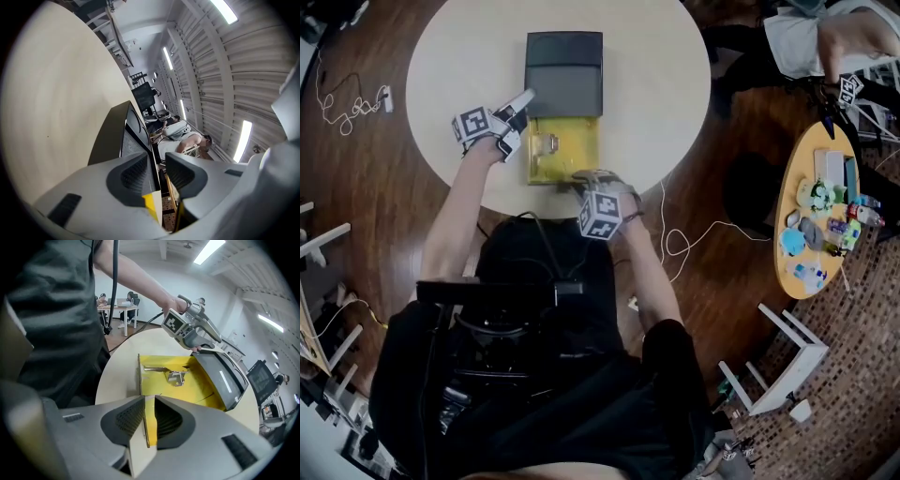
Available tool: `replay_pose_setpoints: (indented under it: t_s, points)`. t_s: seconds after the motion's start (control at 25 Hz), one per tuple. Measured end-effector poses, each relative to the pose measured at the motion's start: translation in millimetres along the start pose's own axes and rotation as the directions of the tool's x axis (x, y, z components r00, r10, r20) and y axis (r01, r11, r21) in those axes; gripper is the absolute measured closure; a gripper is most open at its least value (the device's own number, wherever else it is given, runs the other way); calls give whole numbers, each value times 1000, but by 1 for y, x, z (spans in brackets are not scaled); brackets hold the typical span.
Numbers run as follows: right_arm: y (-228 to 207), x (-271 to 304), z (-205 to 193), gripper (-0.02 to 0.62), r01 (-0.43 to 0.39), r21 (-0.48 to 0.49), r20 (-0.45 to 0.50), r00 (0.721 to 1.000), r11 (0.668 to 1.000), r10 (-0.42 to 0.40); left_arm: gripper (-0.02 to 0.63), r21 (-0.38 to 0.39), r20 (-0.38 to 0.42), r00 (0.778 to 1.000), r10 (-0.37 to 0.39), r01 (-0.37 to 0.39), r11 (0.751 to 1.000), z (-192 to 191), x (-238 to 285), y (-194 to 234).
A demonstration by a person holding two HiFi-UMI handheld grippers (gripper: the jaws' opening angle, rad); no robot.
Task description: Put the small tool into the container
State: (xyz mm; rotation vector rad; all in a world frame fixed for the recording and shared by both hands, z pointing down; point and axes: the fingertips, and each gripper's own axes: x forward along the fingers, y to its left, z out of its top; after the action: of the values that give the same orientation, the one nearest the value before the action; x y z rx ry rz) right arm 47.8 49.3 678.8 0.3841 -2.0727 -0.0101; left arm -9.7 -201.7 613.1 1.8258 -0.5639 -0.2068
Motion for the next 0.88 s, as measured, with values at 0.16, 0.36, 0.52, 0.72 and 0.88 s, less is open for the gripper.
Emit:
replay_pose_setpoints:
  t_s: [0.16, 0.36, 0.52, 0.72, 0.88]
  points:
    - [6, 1, 1, 497, -28, -18, -8, 1000, 999, 28, 497, 10, -13, 1000, 17, -17, 1000, -1, 3, 3]
    - [14, 24, -14, 532, -22, -47, -80, 997, 999, 18, 508, -14, -20, 1000, 24, -24, 1000, -1, 5, 8]
    - [16, 30, -16, 557, -13, -110, -98, 995, 994, 2, 520, -35, -32, 999, 25, -26, 999, -3, 6, 8]
    - [8, 29, -11, 554, 43, -117, -96, 994, 992, -55, 538, -32, -38, 998, 44, -46, 998, -3, 4, 13]
    - [6, 30, -11, 555, 40, -114, -97, 994, 993, -51, 540, -31, -35, 999, 36, -37, 999, -2, 5, 12]
